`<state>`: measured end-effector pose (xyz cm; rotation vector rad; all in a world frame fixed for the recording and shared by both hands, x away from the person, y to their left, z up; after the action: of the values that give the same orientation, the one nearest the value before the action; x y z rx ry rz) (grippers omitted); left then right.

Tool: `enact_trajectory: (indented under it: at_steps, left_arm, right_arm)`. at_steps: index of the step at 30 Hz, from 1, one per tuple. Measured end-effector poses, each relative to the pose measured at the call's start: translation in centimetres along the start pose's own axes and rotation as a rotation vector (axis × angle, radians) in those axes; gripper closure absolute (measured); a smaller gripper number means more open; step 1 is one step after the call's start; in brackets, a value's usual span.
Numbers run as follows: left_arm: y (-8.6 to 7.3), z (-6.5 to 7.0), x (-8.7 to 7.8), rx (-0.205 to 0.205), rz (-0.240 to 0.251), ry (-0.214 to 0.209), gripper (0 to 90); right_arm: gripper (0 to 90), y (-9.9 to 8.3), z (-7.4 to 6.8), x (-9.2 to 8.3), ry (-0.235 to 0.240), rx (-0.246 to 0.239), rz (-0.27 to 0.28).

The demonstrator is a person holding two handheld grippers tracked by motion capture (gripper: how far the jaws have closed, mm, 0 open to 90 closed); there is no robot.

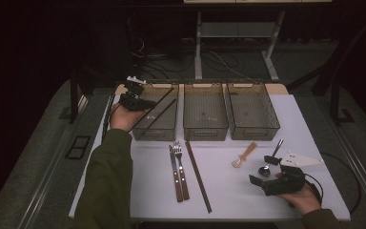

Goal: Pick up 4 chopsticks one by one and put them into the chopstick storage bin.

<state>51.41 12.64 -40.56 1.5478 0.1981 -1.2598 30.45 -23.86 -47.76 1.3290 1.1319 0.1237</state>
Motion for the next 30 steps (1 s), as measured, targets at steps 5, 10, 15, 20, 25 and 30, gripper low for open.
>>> enact_trajectory:
  at_steps: [5, 10, 15, 20, 25, 30]
  left_arm:
    - [0.1, -1.6, 1.2, -0.035, -0.008, 0.022, 85.1]
    - [0.6, -2.3, 1.9, -0.079, 0.001, 0.022, 85.1]
    - [1.4, -2.7, 2.6, -0.089, -0.003, 0.035, 85.1]
    - [1.7, -3.1, 3.5, -0.102, -0.006, 0.043, 85.1]
    - [1.6, -3.3, 4.4, -0.104, -0.009, 0.061, 84.5]
    - [1.7, -3.1, 4.5, -0.088, 0.003, 0.079, 73.2]
  right_arm:
    - [1.3, 0.0, 0.0, 0.0, 0.003, 0.0, 0.003]
    - [1.3, 0.1, -0.1, 0.0, 0.006, 0.0, 0.006]
    - [1.3, 0.1, -0.1, 0.0, 0.008, 0.0, 0.006]
    - [1.3, 0.1, -0.2, 0.0, 0.01, 0.001, 0.008]
    - [1.3, 0.1, -0.1, 0.0, 0.013, 0.002, 0.009]
    - [1.3, 0.1, -0.2, -0.1, 0.015, 0.001, 0.01]
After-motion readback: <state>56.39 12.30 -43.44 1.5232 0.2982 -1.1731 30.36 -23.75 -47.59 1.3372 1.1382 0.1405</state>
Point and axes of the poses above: each handheld gripper's, and its own axes: x roughly forward along the jaws, y roughly out of its top, z roughly to its right, the point moved 9 cm from there along x, roughly forward along the jaws, and after that the axes turned 7 degrees about -z, right-handed, at the moved point
